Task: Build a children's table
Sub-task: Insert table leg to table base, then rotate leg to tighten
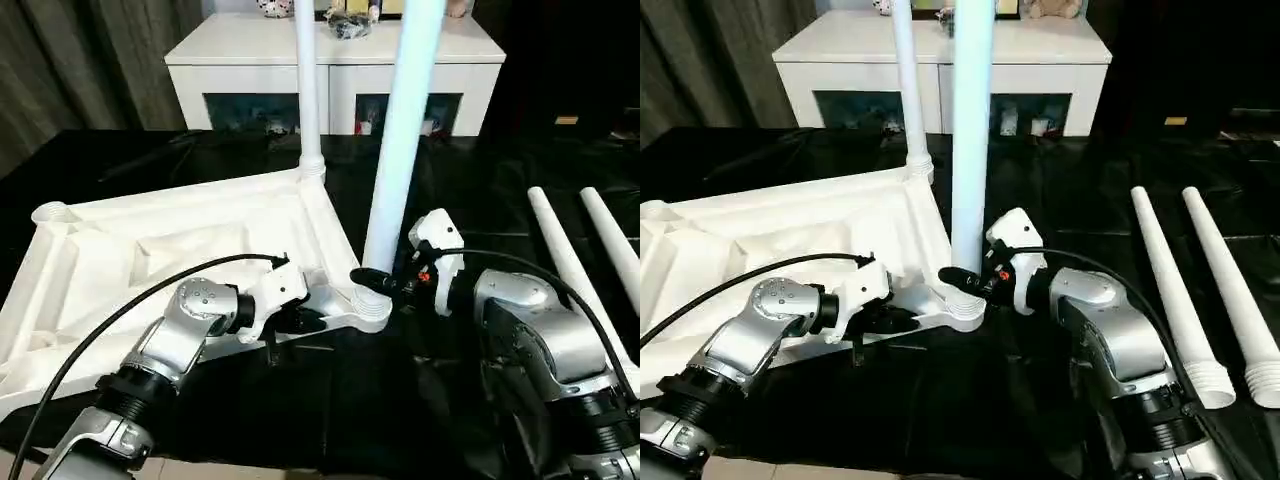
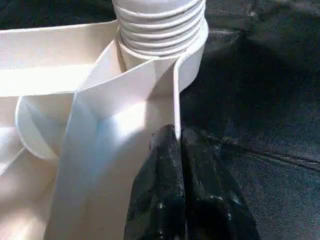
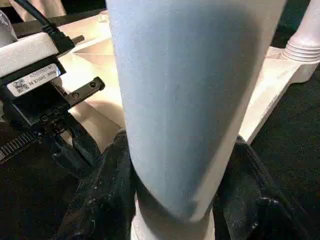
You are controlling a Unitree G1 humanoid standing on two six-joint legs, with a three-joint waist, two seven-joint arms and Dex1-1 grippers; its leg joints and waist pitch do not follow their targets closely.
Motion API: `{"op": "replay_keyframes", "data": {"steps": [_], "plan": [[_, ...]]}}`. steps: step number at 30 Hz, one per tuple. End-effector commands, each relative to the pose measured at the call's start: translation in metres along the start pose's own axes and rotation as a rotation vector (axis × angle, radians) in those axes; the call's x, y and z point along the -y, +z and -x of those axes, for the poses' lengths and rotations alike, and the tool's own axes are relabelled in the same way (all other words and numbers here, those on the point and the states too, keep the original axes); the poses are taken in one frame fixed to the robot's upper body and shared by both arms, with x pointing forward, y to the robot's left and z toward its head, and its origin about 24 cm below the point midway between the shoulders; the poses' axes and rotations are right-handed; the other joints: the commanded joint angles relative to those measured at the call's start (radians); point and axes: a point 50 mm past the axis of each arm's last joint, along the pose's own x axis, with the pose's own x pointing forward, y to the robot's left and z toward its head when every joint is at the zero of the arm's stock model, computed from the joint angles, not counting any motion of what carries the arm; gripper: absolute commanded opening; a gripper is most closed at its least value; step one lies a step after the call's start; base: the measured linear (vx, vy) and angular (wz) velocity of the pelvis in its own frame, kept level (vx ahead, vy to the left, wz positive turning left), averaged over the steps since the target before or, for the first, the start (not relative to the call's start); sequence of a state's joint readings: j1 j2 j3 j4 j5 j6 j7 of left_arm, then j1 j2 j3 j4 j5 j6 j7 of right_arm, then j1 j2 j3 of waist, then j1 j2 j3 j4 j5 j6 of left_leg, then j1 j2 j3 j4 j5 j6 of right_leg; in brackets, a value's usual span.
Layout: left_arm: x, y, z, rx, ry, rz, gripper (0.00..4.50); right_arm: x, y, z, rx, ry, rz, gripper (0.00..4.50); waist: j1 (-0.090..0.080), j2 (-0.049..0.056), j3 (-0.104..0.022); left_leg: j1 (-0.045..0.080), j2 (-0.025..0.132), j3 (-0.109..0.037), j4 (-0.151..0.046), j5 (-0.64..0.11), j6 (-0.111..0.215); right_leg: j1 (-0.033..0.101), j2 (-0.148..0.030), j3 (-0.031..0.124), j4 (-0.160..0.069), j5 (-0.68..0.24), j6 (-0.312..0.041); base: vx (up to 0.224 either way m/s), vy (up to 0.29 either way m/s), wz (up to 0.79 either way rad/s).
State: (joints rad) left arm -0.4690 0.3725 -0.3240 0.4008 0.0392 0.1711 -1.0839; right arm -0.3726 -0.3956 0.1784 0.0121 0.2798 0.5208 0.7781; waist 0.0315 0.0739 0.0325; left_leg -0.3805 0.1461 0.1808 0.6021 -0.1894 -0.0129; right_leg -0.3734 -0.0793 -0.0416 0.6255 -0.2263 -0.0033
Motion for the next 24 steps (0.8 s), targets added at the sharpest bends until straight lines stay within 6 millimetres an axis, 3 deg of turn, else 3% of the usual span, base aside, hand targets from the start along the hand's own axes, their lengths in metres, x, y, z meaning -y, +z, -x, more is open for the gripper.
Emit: {"op": "replay_keyframes", "data": {"steps": [1,5,7,11,13,14,16,18,19,21,24], "plan": [[-0.002,-0.003,0.004,-0.039,0.017,-0.011,0.0,-0.012,-0.037,-0.006,-0.138,0.066,-0.121,1.82,0.001,-0.005,-0.04,0.02,0.083,-0.043,-0.095,-0.351,-0.031,0.018,-0.079,0.049,-0.092,-0.21,-0.201,0.0,0.0,0.0],[-0.001,-0.009,0.005,-0.103,-0.027,0.001,0.0,-0.011,-0.038,-0.007,-0.133,0.059,-0.117,1.82,-0.001,0.002,-0.038,0.02,0.081,-0.044,-0.098,-0.373,-0.04,0.018,-0.079,0.049,-0.093,-0.223,-0.203,0.0,0.0,0.0],[-0.001,-0.01,0.006,-0.111,-0.026,0.007,0.0,-0.011,-0.038,-0.007,-0.132,0.059,-0.116,1.82,-0.003,0.0,-0.038,0.022,0.081,-0.045,-0.099,-0.384,-0.045,0.018,-0.078,0.049,-0.095,-0.232,-0.2,0.0,0.0,0.0],[-0.004,-0.014,0.008,-0.166,-0.021,0.032,0.0,-0.011,-0.038,-0.007,-0.132,0.058,-0.113,1.82,-0.003,0.004,-0.03,0.032,0.081,-0.046,-0.103,-0.436,-0.057,0.014,-0.08,0.051,-0.106,-0.319,-0.19,0.0,0.0,0.0],[-0.006,-0.015,0.009,-0.178,-0.014,0.04,0.0,-0.011,-0.039,-0.007,-0.134,0.051,-0.113,1.82,-0.003,0.001,-0.035,0.03,0.082,-0.047,-0.105,-0.413,-0.057,0.021,-0.081,0.051,-0.106,-0.311,-0.184,0.0,0.0,0.0],[-0.008,-0.015,0.01,-0.187,-0.001,0.049,0.0,-0.011,-0.04,-0.008,-0.138,0.036,-0.112,1.82,-0.002,0.005,-0.035,0.03,0.083,-0.048,-0.106,-0.405,-0.056,0.02,-0.081,0.051,-0.106,-0.299,-0.185,0.0,0.0,0.0],[-0.01,-0.013,0.009,-0.173,0.027,0.068,0.0,-0.007,-0.042,-0.011,-0.139,-0.035,-0.107,1.82,-0.005,0.005,-0.033,0.03,0.081,-0.046,-0.107,-0.408,-0.06,0.018,-0.078,0.05,-0.106,-0.282,-0.19,0.0,0.0,0.0],[-0.014,-0.01,0.004,-0.14,0.088,0.102,0.0,0.002,-0.044,-0.016,-0.129,-0.19,-0.121,1.82,-0.01,0.007,-0.03,0.031,0.079,-0.046,-0.108,-0.435,-0.071,0.012,-0.079,0.05,-0.108,-0.324,-0.189,0.0,0.0,0.0],[-0.014,-0.01,0.003,-0.14,0.09,0.104,0.0,0.003,-0.044,-0.016,-0.128,-0.197,-0.123,1.82,-0.013,0.007,-0.028,0.033,0.078,-0.052,-0.109,-0.468,-0.081,0.011,-0.08,0.048,-0.113,-0.397,-0.167,0.0,0.0,0.0],[-0.016,-0.006,-0.008,-0.117,0.152,0.163,0.0,0.011,-0.047,-0.023,-0.114,-0.392,-0.162,1.82,-0.019,0.009,-0.025,0.036,0.078,-0.053,-0.112,-0.496,-0.095,0.003,-0.08,0.05,-0.119,-0.441,-0.151,0.0,0.0,0.0],[-0.018,-0.002,-0.018,-0.106,0.207,0.215,0.0,0.013,-0.048,-0.029,-0.117,-0.498,-0.173,1.82,-0.034,0.011,-0.018,0.047,0.074,-0.065,-0.115,-0.602,-0.112,-0.005,-0.077,0.043,-0.13,-0.547,-0.111,0.0,0.0,0.0]]}}
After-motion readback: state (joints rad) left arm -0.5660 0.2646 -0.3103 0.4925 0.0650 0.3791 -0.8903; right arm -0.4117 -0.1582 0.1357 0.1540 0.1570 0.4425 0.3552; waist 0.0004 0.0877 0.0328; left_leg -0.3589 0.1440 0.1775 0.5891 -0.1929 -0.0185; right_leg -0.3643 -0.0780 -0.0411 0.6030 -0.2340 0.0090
